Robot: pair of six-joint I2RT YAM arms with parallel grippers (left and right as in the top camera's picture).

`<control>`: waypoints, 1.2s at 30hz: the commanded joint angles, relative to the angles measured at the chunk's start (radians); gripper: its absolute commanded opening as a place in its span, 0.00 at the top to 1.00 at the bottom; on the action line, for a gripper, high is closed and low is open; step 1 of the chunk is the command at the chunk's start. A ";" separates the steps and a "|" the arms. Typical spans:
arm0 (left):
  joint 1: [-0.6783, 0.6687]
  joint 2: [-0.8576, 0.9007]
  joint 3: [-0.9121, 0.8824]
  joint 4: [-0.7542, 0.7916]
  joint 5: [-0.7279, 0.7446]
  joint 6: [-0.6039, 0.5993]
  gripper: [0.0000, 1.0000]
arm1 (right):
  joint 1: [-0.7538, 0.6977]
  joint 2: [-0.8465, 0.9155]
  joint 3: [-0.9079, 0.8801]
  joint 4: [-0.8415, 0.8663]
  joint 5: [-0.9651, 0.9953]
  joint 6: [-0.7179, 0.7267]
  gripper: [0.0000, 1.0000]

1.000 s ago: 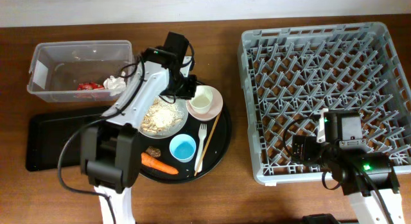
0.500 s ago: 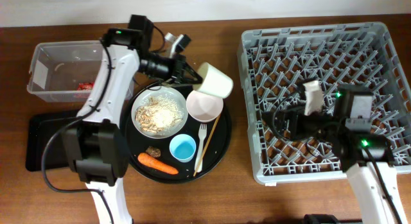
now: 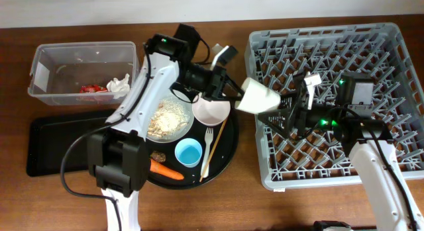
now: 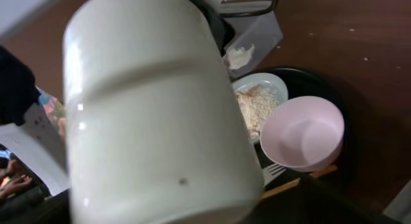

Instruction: Sort waste into correct bins and load items into the dishwasher rack

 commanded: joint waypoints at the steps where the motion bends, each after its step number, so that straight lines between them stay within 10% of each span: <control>1: 0.000 -0.009 0.012 -0.003 0.037 0.021 1.00 | 0.004 0.004 0.012 0.013 0.101 -0.003 0.04; 21: 0.000 -0.008 0.012 -0.001 -0.050 0.021 1.00 | 0.002 0.005 0.011 0.107 -0.124 0.023 0.39; 23: 0.000 -0.008 0.012 0.002 -0.054 0.021 0.79 | 0.002 0.005 0.011 0.094 -0.123 0.022 0.41; 24: 0.001 -0.009 0.012 0.002 -0.162 0.020 0.46 | 0.002 0.005 0.011 0.075 -0.106 0.023 0.44; 29: 0.093 -0.009 0.012 -0.030 -0.683 -0.160 0.41 | -0.025 0.004 0.030 -0.229 0.369 0.054 0.50; 33: 0.195 -0.014 0.012 -0.157 -1.371 -0.446 0.38 | -0.234 0.004 0.333 -0.689 0.754 0.090 0.55; 36: 0.204 -0.079 0.012 -0.189 -1.524 -0.550 0.37 | -0.412 0.008 0.531 -0.835 0.905 0.119 0.55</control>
